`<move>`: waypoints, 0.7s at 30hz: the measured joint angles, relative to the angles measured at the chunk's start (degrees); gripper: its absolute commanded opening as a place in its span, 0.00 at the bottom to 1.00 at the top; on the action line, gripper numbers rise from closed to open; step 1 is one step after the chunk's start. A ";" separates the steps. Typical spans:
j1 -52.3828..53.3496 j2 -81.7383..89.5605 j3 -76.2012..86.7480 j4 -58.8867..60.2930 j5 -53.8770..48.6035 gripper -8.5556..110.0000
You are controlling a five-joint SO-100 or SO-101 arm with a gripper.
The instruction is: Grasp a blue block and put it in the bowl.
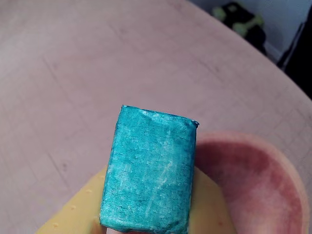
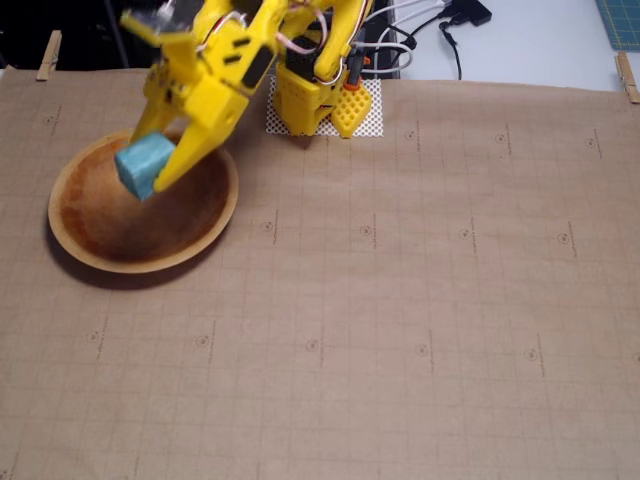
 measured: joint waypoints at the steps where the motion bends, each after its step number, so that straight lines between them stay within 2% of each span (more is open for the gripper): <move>1: 0.44 -1.05 0.00 0.00 0.00 0.04; 21: 8.79 -15.82 -0.09 0.00 0.00 0.04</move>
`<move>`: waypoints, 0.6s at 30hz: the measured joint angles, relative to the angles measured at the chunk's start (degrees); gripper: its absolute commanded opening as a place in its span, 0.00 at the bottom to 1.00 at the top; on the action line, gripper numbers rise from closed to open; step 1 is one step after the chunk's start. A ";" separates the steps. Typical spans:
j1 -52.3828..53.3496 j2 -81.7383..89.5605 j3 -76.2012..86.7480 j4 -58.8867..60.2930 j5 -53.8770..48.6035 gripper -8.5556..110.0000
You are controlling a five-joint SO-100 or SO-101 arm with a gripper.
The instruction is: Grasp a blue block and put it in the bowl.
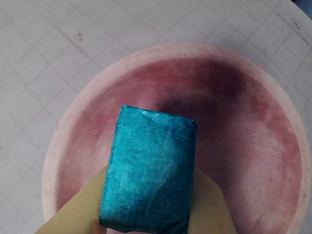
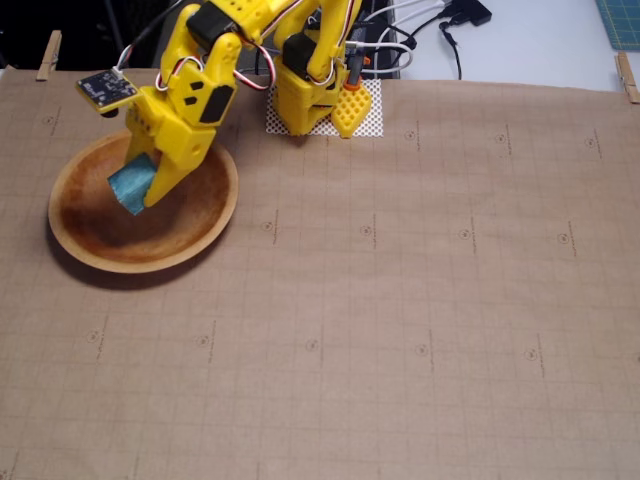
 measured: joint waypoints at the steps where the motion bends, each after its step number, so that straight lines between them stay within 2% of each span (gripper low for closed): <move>1: 0.44 -0.62 0.00 0.00 0.00 0.04; 18: 2.99 -12.13 -2.90 -5.71 -2.55 0.04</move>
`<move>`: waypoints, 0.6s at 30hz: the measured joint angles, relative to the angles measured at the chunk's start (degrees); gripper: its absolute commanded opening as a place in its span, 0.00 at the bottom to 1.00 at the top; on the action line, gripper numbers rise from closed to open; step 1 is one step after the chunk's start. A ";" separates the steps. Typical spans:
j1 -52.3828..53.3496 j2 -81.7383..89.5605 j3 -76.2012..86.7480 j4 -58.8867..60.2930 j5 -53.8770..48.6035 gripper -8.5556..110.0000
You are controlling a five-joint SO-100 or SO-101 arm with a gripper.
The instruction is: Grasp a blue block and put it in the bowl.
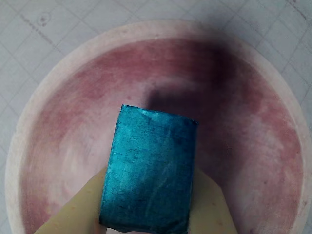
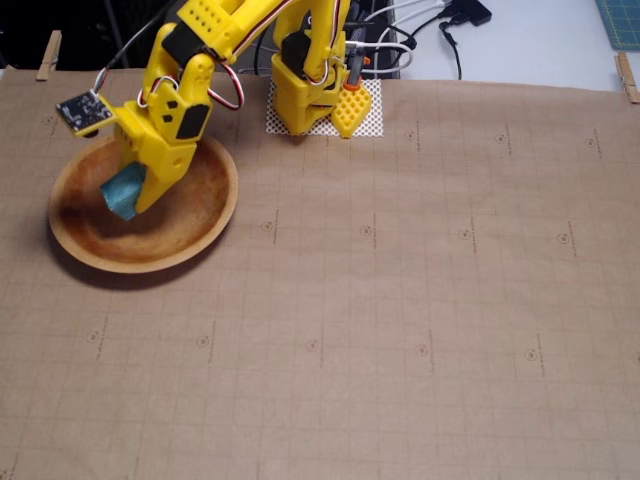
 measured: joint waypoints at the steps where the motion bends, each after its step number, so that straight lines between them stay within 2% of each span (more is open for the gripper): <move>1: 0.00 -0.18 0.00 -0.70 -0.18 0.04; 10: -1.05 -5.63 0.00 -4.04 -0.53 0.08; 18: -1.49 -8.70 -1.93 -4.04 -0.79 0.29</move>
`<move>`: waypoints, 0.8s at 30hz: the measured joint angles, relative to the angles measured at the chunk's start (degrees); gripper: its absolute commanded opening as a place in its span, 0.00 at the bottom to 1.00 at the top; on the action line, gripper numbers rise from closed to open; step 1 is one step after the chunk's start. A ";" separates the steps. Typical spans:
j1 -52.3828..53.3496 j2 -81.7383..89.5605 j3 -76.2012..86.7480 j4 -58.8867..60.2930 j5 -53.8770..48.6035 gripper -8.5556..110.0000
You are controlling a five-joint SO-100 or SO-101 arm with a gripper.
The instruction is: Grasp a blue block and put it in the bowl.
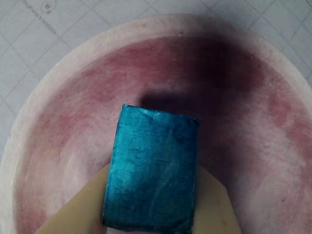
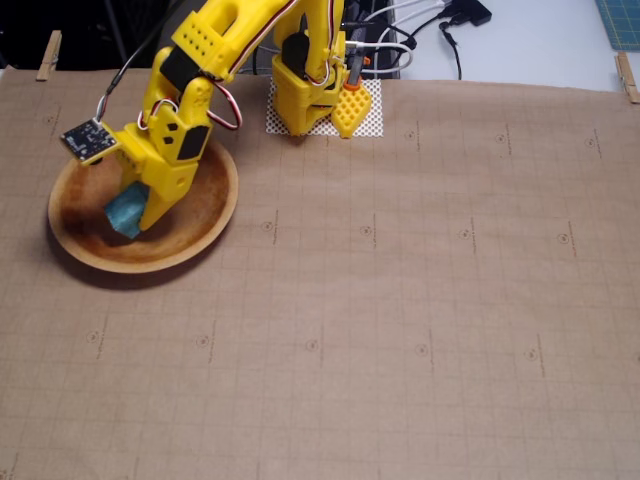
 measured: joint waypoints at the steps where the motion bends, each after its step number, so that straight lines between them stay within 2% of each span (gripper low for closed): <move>1: 0.00 -0.79 -0.44 0.00 -0.09 0.32; 8: -0.70 -2.90 -2.20 0.00 -0.44 0.44; 20: -0.62 -2.72 -2.20 0.18 -0.44 0.44; 24: -2.81 4.48 -2.20 6.24 -0.44 0.44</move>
